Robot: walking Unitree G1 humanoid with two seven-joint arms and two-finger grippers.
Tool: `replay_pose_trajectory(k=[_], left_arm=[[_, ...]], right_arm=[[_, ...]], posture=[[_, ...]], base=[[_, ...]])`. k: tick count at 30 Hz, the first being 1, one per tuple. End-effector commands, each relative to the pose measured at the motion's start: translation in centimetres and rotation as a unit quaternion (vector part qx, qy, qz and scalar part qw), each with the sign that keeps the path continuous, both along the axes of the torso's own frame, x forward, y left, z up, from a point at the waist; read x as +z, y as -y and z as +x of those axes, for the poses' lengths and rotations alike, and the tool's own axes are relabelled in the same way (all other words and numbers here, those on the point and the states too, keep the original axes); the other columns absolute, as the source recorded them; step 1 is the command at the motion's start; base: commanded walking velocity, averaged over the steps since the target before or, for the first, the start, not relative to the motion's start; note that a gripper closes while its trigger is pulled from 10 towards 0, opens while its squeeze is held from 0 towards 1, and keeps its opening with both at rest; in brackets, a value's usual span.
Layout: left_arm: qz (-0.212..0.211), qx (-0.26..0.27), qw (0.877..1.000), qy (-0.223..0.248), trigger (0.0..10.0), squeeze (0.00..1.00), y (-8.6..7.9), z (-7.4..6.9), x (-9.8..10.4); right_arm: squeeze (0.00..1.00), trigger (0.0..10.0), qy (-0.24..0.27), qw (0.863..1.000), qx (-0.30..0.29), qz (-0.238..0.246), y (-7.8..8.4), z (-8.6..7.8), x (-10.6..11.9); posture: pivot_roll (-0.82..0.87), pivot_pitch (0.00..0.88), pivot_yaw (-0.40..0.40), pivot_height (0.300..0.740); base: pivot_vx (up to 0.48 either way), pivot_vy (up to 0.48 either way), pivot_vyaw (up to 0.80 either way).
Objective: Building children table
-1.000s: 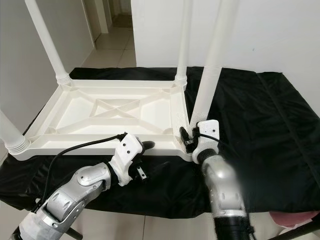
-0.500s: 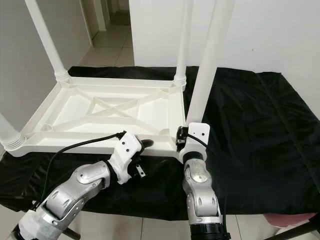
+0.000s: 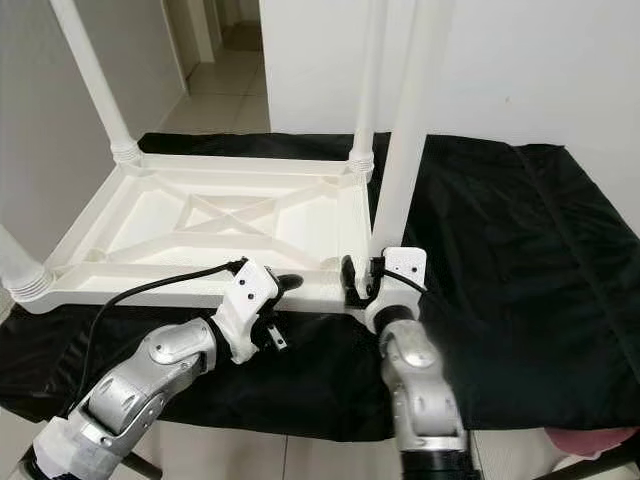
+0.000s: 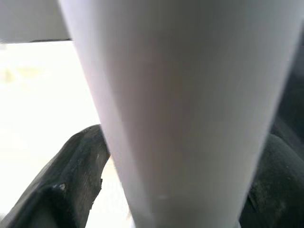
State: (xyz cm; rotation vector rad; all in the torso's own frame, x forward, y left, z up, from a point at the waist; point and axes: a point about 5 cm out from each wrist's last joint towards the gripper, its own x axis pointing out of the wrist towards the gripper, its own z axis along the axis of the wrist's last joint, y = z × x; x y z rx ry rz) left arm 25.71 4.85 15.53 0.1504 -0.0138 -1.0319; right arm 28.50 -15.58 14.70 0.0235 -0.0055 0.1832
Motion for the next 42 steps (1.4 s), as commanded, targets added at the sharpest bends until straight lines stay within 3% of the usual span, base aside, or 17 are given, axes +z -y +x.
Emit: replay_pose_trajectory(k=[1, 2, 4, 11, 16, 22, 23, 25, 31, 32, 33, 38, 42], left_arm=[[0.010, -0.054, 0.998, -0.003, 10.0, 0.00, 0.1, -0.3, -0.2], [0.011, -0.056, 0.998, -0.003, 10.0, 0.00, 0.2, -0.3, -0.2], [0.014, -0.063, 0.998, 0.000, 10.0, 0.00, 0.4, -0.2, -0.2], [0.015, -0.067, 0.998, 0.001, 10.0, 0.00, 0.5, -0.2, -0.2], [0.017, -0.082, 0.996, 0.001, 10.0, 0.00, 1.0, -0.7, -0.4], [0.015, -0.090, 0.996, 0.001, 10.0, 0.00, 1.6, -1.0, -0.4], [0.015, -0.091, 0.996, 0.000, 10.0, 0.00, 1.6, -1.0, -0.4], [0.015, -0.091, 0.996, 0.001, 10.0, 0.00, 1.5, -1.0, -0.4], [0.017, -0.088, 0.996, 0.002, 10.0, 0.00, 1.3, -0.9, -0.4], [0.017, -0.087, 0.996, 0.002, 10.0, 0.00, 1.2, -0.8, -0.4], [0.017, -0.086, 0.996, 0.002, 10.0, 0.00, 1.2, -0.8, -0.4], [0.017, -0.085, 0.996, 0.001, 10.0, 0.00, 1.2, -0.8, -0.3], [0.013, -0.079, 0.997, 0.002, 10.0, 0.00, 1.1, -0.7, -0.2]], right_arm=[[0.07, 10.0, -0.011, 1.000, 0.024, 0.008, -0.3, 0.0, -0.3], [0.00, 10.0, -0.015, 0.999, 0.043, 0.002, -0.1, 0.2, -0.4], [0.00, 10.0, -0.005, 0.996, 0.087, -0.021, 0.5, 0.7, -0.4], [0.00, 10.0, 0.012, 0.989, 0.135, -0.054, 1.0, 1.4, -0.3], [0.00, 10.0, 0.022, 0.971, 0.219, -0.089, 1.3, 2.2, -0.3], [0.00, 10.0, 0.023, 0.961, 0.255, -0.105, 1.6, 2.7, -0.1], [0.00, 0.4, 0.016, 0.959, 0.259, -0.110, 2.0, 2.8, -0.4], [0.00, 0.0, 0.010, 0.958, 0.264, -0.107, 2.2, 2.8, -0.6], [0.00, 0.0, 0.001, 0.960, 0.264, -0.091, 2.8, 2.7, -1.1], [0.00, 3.6, 0.000, 0.961, 0.263, -0.089, 2.9, 2.7, -1.2], [0.00, 10.0, -0.003, 0.963, 0.254, -0.088, 3.0, 2.8, -1.3], [0.00, 10.0, -0.025, 0.969, 0.222, -0.103, 3.4, 3.0, -1.6], [0.00, 10.0, -0.028, 0.980, 0.176, -0.084, 2.6, 2.5, -1.3]], posture=[[-0.09, 0.000, 0.049, 0.740], [-0.09, 0.000, 0.052, 0.740], [-0.09, 0.000, 0.054, 0.740], [-0.09, 0.000, 0.057, 0.740], [-0.09, 0.000, 0.067, 0.740], [-0.09, 0.000, 0.066, 0.740], [-0.09, 0.002, 0.066, 0.740], [-0.09, 0.000, 0.066, 0.740], [-0.08, 0.001, 0.068, 0.740], [-0.08, 0.002, 0.069, 0.740], [-0.08, 0.010, 0.072, 0.740], [-0.09, 0.011, 0.068, 0.740], [-0.08, 0.019, 0.061, 0.740]], base=[[0.000, 0.000, 0.00], [0.000, 0.000, 0.00], [0.000, 0.000, 0.00], [0.000, 0.000, 0.00], [0.000, 0.000, 0.00], [0.000, 0.000, 0.00], [0.000, 0.000, 0.00], [0.000, 0.000, 0.00], [0.000, 0.000, 0.00], [0.000, 0.000, 0.00], [0.000, 0.000, 0.00], [0.000, 0.000, 0.00], [0.000, 0.000, 0.00]])
